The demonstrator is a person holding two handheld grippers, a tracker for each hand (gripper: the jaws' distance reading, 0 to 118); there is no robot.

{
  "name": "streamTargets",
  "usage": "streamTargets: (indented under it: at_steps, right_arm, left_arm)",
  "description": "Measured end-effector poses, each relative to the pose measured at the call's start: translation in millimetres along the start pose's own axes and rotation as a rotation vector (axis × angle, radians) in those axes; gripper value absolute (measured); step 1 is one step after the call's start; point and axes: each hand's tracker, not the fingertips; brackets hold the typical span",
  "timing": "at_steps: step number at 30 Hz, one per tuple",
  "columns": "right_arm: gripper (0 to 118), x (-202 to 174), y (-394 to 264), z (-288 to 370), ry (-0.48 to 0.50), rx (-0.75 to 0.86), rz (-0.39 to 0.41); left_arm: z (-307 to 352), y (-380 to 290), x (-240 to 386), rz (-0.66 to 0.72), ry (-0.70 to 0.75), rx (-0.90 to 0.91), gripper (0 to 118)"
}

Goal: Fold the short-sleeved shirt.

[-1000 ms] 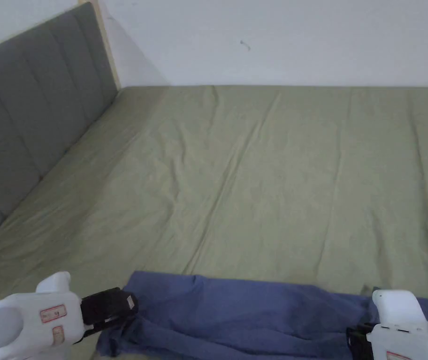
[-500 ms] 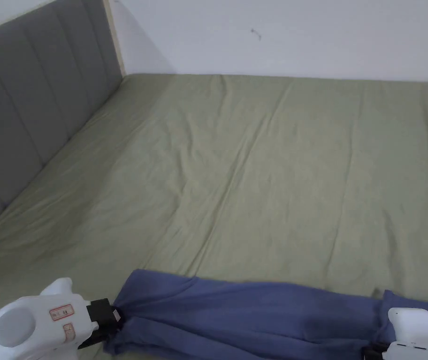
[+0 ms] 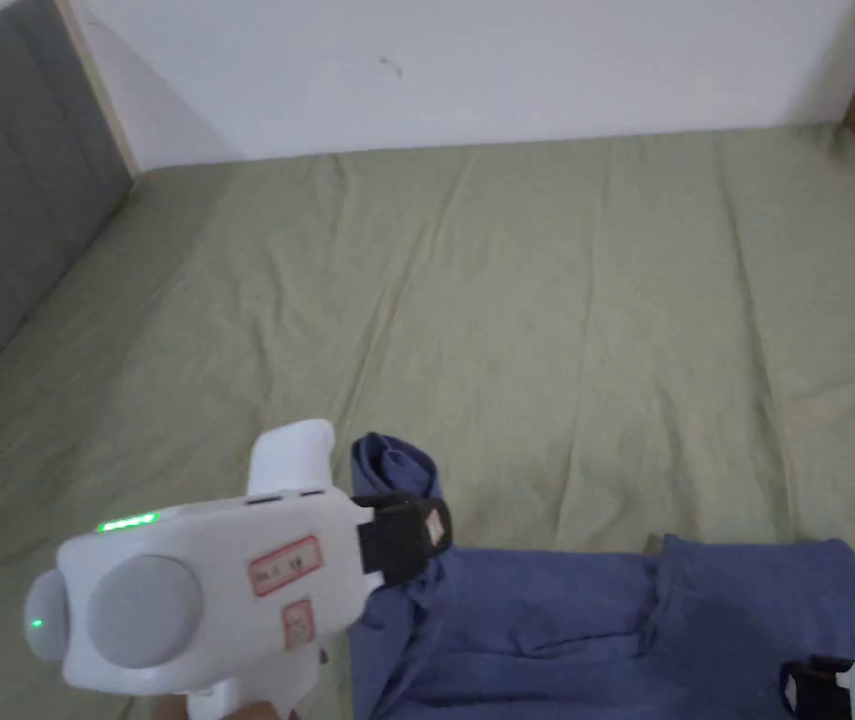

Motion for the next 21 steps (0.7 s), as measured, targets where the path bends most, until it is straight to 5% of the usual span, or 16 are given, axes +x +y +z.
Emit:
streamTargets:
  at_steps: [5,6,8,9,15,17,21]
  right_arm:
    - [0,31.6,-11.4,12.4,0.004,0.019,-0.119]
    - [0,36.5,-13.9,14.7,-0.007,0.018,-0.126]
    - [0,45.3,-17.8,19.0,-0.024,0.013,-0.128]
    - [0,48.9,-20.6,21.8,-0.035,0.016,-0.133]
    - [0,62.4,-23.3,37.2,-0.062,0.022,-0.16]
    - [0,57.3,-21.3,42.1,-0.069,0.045,-0.143]
    - [0,48.5,-14.7,41.7,-0.045,0.066,-0.122]
  left_arm:
    - [-104.7,-42.2,46.5,-0.238,0.011,-0.191,10]
    - [-125.6,-52.9,44.8,-0.24,0.006,-0.259,21]
    - [-150.4,-73.1,40.2,-0.192,0.067,-0.404,79]
    - [-153.9,-81.3,33.5,-0.161,0.039,-0.398,92]
    - [-106.9,-61.4,-3.4,0.038,0.056,-0.273,92]
    - [-85.0,-48.6,-16.1,0.07,0.061,-0.204,80]
    - [-59.5,-38.4,-29.3,0.059,0.127,-0.121,0]
